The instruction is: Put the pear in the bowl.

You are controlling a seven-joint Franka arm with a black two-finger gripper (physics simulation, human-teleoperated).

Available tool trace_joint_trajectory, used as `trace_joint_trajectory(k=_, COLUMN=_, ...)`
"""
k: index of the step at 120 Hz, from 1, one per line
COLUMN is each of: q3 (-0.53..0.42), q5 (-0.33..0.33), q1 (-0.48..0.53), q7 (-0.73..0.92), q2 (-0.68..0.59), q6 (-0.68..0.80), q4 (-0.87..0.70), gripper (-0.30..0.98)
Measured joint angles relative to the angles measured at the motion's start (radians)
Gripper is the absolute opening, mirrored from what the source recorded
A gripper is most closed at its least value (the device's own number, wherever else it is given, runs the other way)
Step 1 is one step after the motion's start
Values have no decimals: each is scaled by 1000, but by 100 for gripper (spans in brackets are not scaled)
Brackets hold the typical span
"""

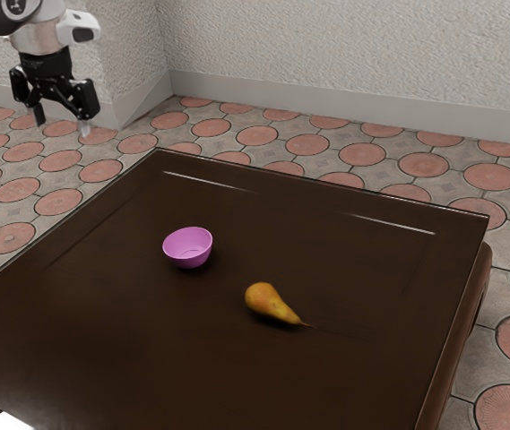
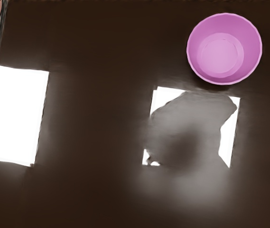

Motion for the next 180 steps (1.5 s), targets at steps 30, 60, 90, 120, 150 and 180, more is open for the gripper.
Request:
trace_joint_trajectory(k=30, q3=-70, q5=-18, q1=36, q7=5, q2=38, q6=27, q4=-5, gripper=69)
trace_joint_trajectory(k=60, q3=-91, q5=-125, q1=-33, q7=257, q2=288, q6=195, q4=-3, gripper=69)
trace_joint_trajectory(k=90, q3=-117, q5=-110, q1=-155, q7=579, q2=491, q6=315, q4=-2, gripper=69)
trace_joint_trajectory(k=120, q3=-140, q5=-109, q1=-236, q7=815, q2=590, q6=419, q4=-7, gripper=69)
trace_joint_trajectory(k=150, q3=-149, q5=-107, q1=-271, q7=978, q2=637, q6=508, q4=-10, gripper=69)
trace_joint_trajectory(k=180, q3=-156, q5=-109, q1=-274, q7=1096, q2=651, q6=568, q4=-26, gripper=69)
